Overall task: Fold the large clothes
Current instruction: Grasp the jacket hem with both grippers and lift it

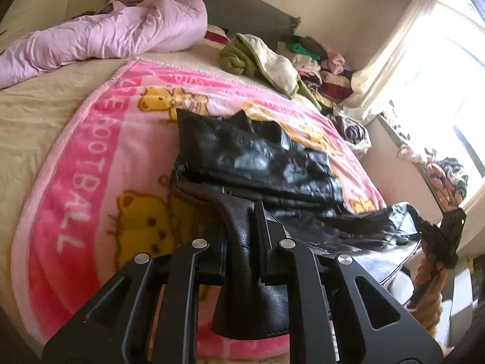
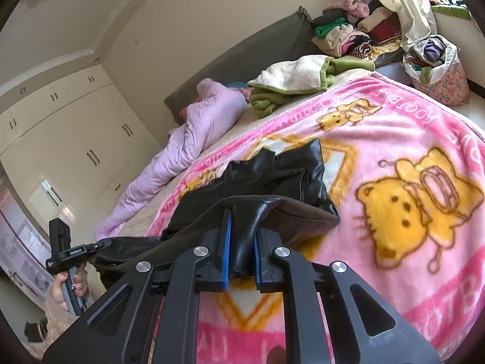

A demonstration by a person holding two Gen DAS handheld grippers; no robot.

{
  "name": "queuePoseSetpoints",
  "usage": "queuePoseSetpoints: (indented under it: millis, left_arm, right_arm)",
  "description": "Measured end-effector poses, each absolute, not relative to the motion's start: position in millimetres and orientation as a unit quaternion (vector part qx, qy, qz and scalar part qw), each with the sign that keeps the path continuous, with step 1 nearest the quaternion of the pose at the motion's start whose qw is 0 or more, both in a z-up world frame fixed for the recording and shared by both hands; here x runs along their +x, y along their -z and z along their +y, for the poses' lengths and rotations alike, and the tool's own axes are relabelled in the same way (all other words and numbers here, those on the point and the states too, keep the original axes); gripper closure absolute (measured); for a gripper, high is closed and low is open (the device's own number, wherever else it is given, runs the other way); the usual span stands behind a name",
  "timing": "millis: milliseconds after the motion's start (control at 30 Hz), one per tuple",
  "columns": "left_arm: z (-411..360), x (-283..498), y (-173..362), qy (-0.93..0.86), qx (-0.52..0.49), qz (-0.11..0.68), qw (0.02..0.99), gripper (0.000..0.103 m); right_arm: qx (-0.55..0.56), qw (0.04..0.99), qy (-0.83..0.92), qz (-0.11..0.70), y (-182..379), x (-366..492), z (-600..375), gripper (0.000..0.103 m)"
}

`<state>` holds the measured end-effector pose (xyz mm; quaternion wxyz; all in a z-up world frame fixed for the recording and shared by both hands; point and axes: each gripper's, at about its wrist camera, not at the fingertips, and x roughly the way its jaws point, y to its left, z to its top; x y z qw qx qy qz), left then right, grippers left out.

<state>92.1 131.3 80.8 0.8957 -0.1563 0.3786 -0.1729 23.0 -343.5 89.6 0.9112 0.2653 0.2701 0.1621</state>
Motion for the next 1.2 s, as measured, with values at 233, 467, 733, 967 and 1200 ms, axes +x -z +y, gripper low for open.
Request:
queuePoseSetpoints:
  millis: [233, 467, 733, 967, 1200]
  left_arm:
    - [127, 118, -95, 0.157, -0.157, 0.377, 0.899, 0.094]
    - [119, 138, -103, 0.137, -0.145, 0.377, 0.904, 0.093]
    - [111, 163, -108, 0.117, -0.134, 0.374, 0.910, 0.091]
    - [107, 184, -107, 0.103, -0.127, 0.374, 0.913, 0.090]
    - [118, 215, -95, 0.090, -0.157, 0.388, 0.904, 0.087]
  right_arm:
    - [0.284, 0.908, -0.155, 0.266, -96, 49, -349, 0.093]
    - [0.292, 0.905, -0.147, 0.272, -102, 77, -353, 0.093]
    - [0.308, 0.897, -0.139, 0.284, -98, 109, -360, 0.092]
    - [0.302, 0.897, -0.129, 0.294, -95, 139, -360, 0.092]
    - [0.297, 0.896, -0.105, 0.313, -86, 176, -361, 0.092]
